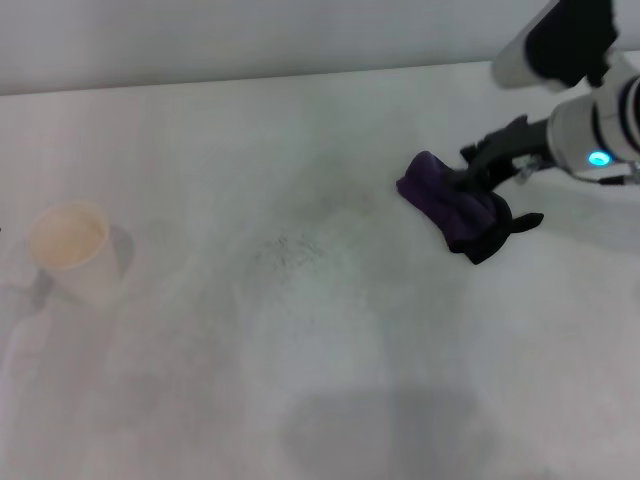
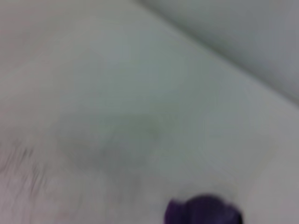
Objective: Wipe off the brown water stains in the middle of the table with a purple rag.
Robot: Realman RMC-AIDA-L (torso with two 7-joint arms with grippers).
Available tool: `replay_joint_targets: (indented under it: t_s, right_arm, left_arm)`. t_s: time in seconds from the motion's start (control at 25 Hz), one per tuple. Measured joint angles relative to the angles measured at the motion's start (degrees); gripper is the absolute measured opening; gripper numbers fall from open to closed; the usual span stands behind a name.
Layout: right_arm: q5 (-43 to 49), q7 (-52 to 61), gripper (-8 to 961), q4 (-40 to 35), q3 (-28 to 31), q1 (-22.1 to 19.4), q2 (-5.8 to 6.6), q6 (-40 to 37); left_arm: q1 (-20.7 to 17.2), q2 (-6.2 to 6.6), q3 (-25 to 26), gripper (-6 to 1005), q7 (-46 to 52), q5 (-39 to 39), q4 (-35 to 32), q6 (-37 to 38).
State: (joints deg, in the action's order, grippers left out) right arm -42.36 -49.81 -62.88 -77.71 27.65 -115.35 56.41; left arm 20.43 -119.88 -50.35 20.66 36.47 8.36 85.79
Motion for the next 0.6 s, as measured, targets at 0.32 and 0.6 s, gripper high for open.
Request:
replay_joint_targets:
  t_s: [0.32,0.6]
  right_arm:
    - [-33.0,-30.6,445,13.7,20.9,-0.8,0.36,2.8]
    - [-57.1,-56.8,458,31.2,37.2,-1.1,0.35,10.1]
  left_arm:
    - [-0.6,0.01,0.0,888,0.0,0.0,-1.3,0.0]
    - [-0.5,0.09,0.0,888,0.0,0.0,-1.4,0.0]
